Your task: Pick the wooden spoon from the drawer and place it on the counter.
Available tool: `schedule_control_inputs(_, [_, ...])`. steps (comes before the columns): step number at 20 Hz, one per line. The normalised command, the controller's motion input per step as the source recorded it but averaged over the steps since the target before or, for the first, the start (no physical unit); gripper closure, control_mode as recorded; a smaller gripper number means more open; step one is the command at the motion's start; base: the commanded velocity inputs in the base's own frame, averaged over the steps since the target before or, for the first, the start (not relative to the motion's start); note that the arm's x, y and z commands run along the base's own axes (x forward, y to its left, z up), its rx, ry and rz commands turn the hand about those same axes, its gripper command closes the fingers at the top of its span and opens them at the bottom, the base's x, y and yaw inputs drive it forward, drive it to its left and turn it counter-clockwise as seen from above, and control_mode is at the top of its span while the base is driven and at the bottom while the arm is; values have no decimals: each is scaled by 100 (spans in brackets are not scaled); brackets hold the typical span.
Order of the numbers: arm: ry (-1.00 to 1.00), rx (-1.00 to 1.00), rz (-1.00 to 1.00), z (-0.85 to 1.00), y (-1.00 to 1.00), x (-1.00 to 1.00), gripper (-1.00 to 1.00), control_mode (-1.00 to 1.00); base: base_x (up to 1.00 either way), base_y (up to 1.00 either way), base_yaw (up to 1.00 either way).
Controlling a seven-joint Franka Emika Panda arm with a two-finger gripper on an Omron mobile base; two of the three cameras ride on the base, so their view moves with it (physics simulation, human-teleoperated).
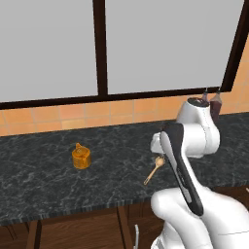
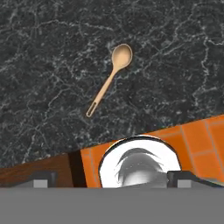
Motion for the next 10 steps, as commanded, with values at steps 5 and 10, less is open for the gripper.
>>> schedule_control_inputs(5, [2, -2, 4, 71, -36, -51, -100, -100, 0, 0, 0])
schedule_control_inputs(10, [1, -1, 8, 34, -9, -38, -100, -100, 0, 0, 0])
